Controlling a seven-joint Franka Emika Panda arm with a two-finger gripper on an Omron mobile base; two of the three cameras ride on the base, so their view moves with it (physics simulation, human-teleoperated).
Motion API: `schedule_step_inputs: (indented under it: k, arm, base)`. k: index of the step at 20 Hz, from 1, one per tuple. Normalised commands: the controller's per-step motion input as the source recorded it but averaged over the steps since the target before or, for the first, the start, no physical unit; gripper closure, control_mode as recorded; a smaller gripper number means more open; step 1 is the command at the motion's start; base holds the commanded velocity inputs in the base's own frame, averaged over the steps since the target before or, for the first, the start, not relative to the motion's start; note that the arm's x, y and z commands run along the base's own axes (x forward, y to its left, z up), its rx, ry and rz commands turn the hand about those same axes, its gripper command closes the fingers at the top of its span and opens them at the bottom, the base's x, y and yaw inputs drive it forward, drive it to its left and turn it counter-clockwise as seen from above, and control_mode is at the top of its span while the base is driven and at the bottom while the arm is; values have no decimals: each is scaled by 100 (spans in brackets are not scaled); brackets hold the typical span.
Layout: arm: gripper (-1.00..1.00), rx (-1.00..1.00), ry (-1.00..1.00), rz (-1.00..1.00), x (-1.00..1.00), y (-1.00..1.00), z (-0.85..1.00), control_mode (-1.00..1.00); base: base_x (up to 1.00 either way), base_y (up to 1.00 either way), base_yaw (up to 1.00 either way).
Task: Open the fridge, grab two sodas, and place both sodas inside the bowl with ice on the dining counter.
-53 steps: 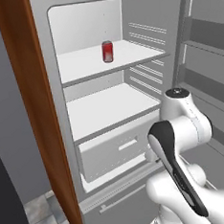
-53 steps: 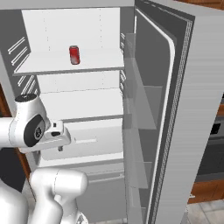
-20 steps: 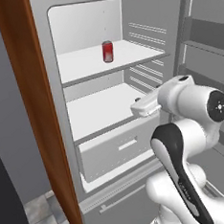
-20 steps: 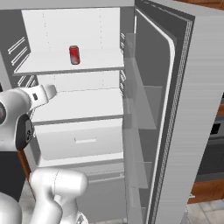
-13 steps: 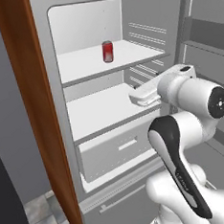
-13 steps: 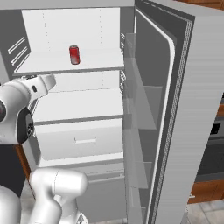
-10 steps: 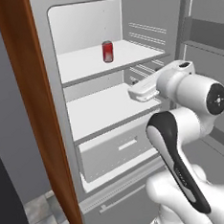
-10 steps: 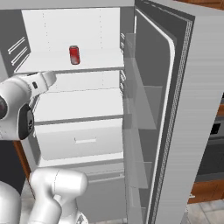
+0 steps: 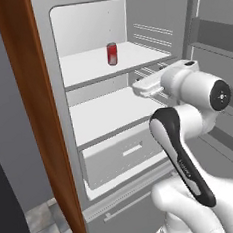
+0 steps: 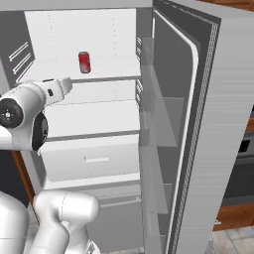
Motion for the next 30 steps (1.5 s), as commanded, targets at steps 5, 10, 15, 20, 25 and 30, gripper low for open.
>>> schedule_step_inputs:
  k: [5,10,15,20,25,30]
  arm:
    - [-100,16,8,0,23,-38,5,-100]
    - [-100,0,5,-1,20,-1,2,-100]
    - [-100,-6,16,1,40,0,5,-100]
    - [-100,0,6,5,45,-13,4,-100]
    - [-100,4,-1,8,41,-12,8,-100]
    - [-100,6,-5,9,34,-14,10,-100]
  base:
    - [0,0,0]
    - [0,0,0]
    - [0,0,0]
    - [0,0,0]
    - [0,0,0]
    - [0,0,0]
